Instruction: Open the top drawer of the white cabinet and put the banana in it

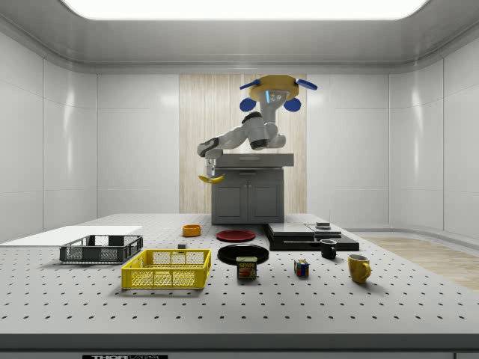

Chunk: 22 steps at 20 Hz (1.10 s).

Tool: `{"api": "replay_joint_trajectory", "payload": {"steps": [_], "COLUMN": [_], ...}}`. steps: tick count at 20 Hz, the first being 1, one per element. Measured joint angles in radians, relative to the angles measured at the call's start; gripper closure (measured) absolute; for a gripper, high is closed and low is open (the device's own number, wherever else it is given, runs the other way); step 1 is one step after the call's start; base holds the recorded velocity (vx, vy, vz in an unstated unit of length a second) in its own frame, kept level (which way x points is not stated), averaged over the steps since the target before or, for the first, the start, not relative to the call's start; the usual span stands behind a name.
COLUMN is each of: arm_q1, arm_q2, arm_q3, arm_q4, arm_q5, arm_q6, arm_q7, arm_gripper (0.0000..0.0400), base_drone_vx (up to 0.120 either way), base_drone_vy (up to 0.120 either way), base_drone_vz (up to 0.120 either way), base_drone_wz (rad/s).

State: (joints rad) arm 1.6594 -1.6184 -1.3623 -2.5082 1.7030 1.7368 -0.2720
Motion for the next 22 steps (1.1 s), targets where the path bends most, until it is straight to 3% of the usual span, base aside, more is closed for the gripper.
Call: {"api": "replay_joint_trajectory", "payload": {"steps": [22], "arm_q1": [0.0], "arm_q2": [-0.002], "arm_q3": [0.0], "arm_q4": [0.0], "arm_q5": [-0.001], "arm_q6": [0.002], "arm_q7": [0.0], "arm_gripper": [0.021], "base_drone_vx": [-0.12], "base_drone_vy": [0.0], "base_drone_vz": [0.12], "base_drone_wz": [0.0]}}
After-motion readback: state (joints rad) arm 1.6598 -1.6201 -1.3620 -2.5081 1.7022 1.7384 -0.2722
